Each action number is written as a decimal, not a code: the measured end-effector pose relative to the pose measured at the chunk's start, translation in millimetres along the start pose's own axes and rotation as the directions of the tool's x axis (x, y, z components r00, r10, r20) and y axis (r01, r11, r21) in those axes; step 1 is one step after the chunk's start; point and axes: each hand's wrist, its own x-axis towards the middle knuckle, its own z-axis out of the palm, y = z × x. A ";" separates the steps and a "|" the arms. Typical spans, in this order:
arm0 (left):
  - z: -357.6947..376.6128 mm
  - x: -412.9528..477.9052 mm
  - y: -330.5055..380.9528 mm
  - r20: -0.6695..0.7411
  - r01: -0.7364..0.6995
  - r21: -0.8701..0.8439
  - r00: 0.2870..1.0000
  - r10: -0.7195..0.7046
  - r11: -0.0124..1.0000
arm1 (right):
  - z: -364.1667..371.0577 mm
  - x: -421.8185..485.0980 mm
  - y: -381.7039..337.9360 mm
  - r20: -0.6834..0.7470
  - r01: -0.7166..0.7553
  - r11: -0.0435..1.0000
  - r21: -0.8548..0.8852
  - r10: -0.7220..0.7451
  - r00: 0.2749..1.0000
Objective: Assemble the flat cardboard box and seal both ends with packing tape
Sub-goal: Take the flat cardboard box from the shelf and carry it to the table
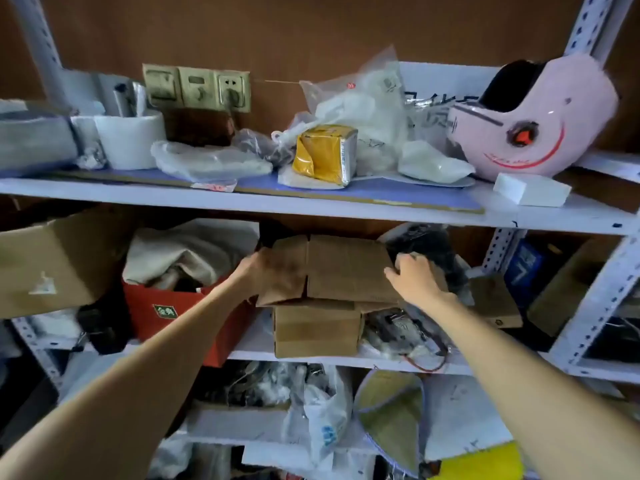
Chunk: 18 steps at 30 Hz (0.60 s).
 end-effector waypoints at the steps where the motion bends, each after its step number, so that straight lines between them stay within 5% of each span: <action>1: 6.8 7.9 -2.4 0.028 0.019 -0.022 0.999 -0.018 1.000 | 4.9 8.7 4.1 0.046 -0.038 0.999 0.011 0.038 0.998; 6: 26.9 25.0 -9.0 0.119 0.233 -0.170 0.969 -0.215 0.957 | 30.4 32.3 22.0 0.209 -0.189 0.971 0.148 0.156 0.965; 10: 22.4 36.6 -15.7 0.091 0.189 -0.172 0.980 -0.175 0.967 | 35.7 44.3 30.3 0.303 -0.296 0.903 0.312 0.200 0.932; 18: 21.8 35.8 -14.4 0.001 0.105 -0.576 0.992 -0.128 0.810 | 30.5 49.0 41.1 0.265 -0.302 0.822 0.482 0.192 0.945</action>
